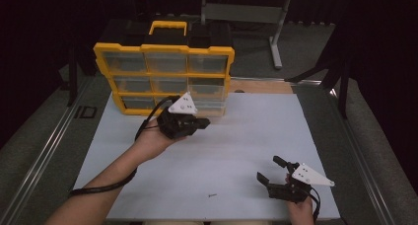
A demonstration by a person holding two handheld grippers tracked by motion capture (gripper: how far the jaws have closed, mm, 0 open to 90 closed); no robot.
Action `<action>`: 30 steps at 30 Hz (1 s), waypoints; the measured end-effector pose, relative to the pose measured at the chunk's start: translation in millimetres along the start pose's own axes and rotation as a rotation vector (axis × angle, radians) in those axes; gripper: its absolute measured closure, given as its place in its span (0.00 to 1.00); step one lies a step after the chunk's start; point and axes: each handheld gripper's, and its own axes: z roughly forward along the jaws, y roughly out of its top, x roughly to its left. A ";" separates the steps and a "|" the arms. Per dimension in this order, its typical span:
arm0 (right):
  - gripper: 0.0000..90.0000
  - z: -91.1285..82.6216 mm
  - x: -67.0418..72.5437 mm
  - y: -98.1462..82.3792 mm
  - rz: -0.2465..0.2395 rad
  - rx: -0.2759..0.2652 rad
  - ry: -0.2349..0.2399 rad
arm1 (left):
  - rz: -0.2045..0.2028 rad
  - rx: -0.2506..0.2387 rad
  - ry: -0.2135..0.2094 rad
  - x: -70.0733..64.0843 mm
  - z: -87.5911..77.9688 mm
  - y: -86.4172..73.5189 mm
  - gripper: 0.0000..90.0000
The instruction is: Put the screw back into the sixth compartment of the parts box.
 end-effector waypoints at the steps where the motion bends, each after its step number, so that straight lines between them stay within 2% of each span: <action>1: 0.14 0.0 0.0 0.0 0.000 0.000 0.001 | -0.001 -0.009 0.012 2.6 -2.0 3.8 0.98; 5: 0.14 0.0 0.0 -0.1 0.002 0.000 0.001 | 0.009 -0.011 0.043 12.5 -6.2 16.9 0.98; 11: 0.14 -0.3 -0.1 0.0 0.003 -0.002 0.003 | 0.000 -0.008 0.089 27.8 -3.9 27.6 0.98; 19: 0.14 0.0 0.1 -0.1 0.002 0.000 0.003 | -0.057 -0.006 0.149 54.0 5.3 35.6 0.98; 30: 0.14 0.0 0.4 0.0 0.006 0.000 0.007 | -0.088 0.040 0.184 77.1 21.5 40.9 0.98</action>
